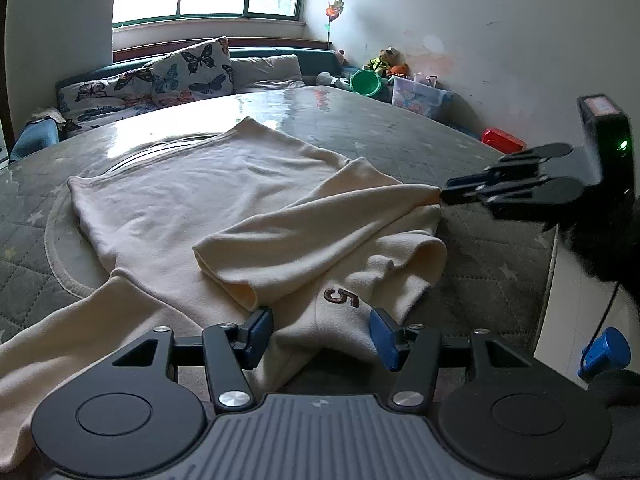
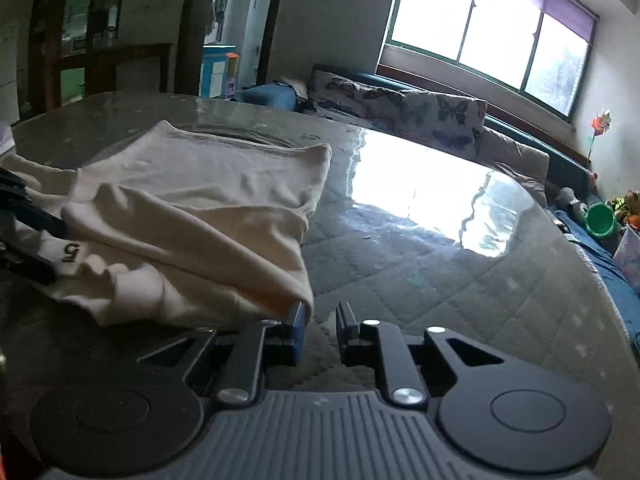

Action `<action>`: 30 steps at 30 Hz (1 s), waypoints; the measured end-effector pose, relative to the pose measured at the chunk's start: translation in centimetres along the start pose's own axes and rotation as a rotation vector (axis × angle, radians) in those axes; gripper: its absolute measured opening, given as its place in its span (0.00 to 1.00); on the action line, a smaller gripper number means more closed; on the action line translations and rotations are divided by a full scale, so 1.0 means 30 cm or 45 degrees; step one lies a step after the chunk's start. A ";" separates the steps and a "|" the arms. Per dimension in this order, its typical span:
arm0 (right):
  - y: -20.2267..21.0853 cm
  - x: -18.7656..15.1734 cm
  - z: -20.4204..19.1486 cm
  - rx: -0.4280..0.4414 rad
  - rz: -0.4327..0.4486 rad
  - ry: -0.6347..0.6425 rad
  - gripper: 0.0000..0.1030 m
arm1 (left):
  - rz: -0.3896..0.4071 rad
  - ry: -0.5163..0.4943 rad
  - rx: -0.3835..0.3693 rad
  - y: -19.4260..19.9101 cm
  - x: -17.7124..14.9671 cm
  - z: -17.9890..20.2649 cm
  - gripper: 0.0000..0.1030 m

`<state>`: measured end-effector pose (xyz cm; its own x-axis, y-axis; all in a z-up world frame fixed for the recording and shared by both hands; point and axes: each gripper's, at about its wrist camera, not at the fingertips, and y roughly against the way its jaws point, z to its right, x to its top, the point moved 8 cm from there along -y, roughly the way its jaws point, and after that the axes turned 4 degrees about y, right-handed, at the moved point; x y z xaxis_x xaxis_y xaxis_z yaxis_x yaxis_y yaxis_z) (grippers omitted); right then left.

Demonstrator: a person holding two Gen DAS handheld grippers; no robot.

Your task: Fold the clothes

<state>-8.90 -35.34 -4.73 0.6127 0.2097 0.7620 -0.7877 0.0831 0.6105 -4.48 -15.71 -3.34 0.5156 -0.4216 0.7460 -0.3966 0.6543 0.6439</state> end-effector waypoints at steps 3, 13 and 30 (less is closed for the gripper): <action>0.023 0.057 0.019 0.061 0.049 -0.053 0.14 | -0.001 0.008 -0.007 0.005 0.003 -0.001 0.56; -0.194 0.189 -0.006 0.216 0.014 -0.159 0.20 | 0.049 0.068 0.058 0.014 0.076 -0.039 0.56; -0.227 0.157 0.154 0.061 0.061 -0.344 0.00 | 0.036 0.097 0.073 -0.047 0.085 -0.085 0.16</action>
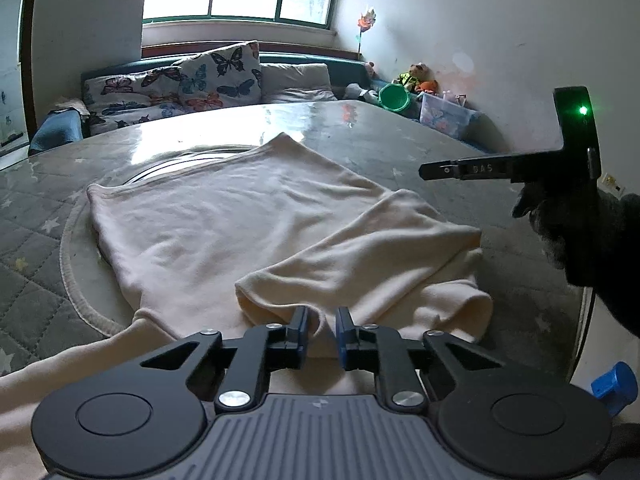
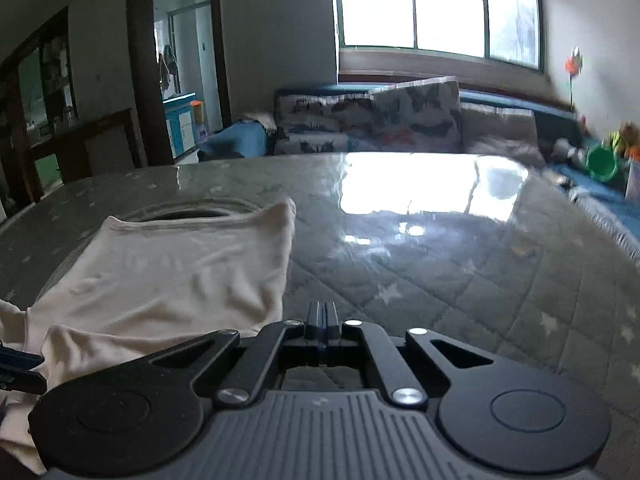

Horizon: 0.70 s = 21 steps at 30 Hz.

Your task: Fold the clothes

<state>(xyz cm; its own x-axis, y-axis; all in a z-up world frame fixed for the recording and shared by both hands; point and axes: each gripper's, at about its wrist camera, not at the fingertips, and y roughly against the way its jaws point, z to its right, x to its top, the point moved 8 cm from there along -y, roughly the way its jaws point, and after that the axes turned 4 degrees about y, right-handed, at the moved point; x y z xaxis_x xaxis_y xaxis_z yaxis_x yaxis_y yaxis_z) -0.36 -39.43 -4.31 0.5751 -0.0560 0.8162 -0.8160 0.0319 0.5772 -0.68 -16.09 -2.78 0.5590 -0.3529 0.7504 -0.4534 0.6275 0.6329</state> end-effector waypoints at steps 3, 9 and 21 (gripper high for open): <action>0.021 -0.006 -0.022 0.142 -0.012 -0.041 0.06 | -0.002 0.020 0.005 0.007 0.000 -0.008 0.17; -0.022 -0.038 -0.075 0.199 -0.073 -0.022 0.16 | 0.004 0.040 0.016 0.016 0.003 -0.017 0.23; -0.054 -0.057 0.001 0.127 -0.070 -0.108 0.16 | 0.014 -0.009 0.076 -0.011 -0.001 -0.022 0.11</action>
<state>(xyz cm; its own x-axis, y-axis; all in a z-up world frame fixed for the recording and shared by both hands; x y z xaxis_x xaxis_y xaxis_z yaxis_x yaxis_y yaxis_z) -0.04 -39.40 -6.64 0.6156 -0.1392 0.7757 -0.7875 -0.0728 0.6120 -0.10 -15.83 -3.13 0.5488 -0.3510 0.7587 -0.5005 0.5889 0.6346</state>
